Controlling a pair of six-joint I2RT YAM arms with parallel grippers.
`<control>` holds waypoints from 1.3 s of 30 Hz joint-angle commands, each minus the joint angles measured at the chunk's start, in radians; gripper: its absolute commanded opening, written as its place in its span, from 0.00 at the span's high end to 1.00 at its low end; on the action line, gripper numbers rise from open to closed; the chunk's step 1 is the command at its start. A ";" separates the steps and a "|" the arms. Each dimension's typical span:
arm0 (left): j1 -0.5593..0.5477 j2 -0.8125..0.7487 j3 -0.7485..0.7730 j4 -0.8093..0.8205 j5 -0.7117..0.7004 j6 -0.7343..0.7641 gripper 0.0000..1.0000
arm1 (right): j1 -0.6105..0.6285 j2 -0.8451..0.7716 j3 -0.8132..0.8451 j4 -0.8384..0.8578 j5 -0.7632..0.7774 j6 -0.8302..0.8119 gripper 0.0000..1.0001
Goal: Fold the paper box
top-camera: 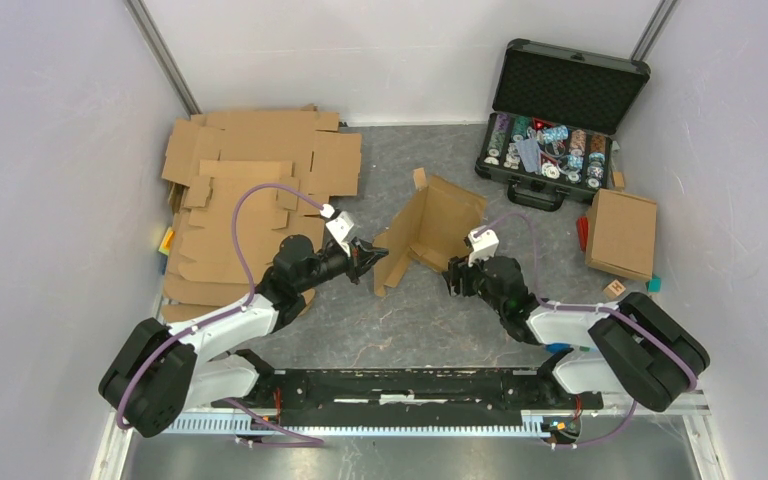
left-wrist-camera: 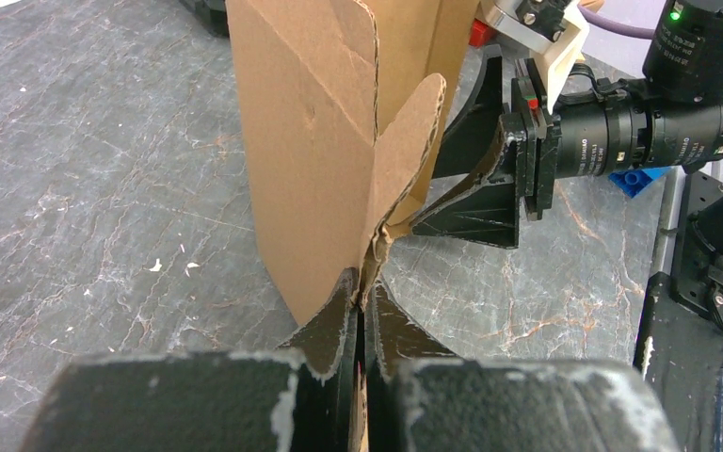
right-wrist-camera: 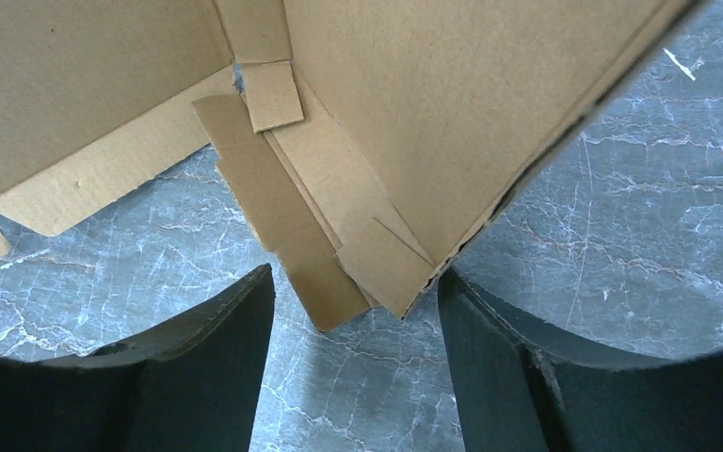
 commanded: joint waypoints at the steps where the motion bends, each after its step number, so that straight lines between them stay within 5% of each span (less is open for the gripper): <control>1: -0.009 0.016 0.013 -0.078 0.041 0.013 0.98 | 0.007 0.021 0.056 0.010 -0.005 -0.030 0.30; 9: -0.009 0.015 0.014 -0.080 0.041 0.015 0.98 | 0.007 0.007 0.041 0.030 -0.060 -0.096 0.12; 13: -0.008 0.017 0.014 -0.080 0.041 0.016 0.98 | 0.007 0.014 0.044 0.027 -0.058 -0.102 0.12; 27: -0.008 0.032 0.023 -0.083 0.058 0.016 0.98 | 0.009 0.095 0.117 -0.033 0.060 -0.094 0.32; 35: -0.008 0.035 0.028 -0.088 0.062 0.016 0.98 | 0.012 0.124 0.136 -0.038 0.051 -0.109 0.31; 39: -0.009 0.041 0.030 -0.087 0.067 0.015 0.98 | 0.012 0.134 0.144 -0.043 0.110 -0.096 0.46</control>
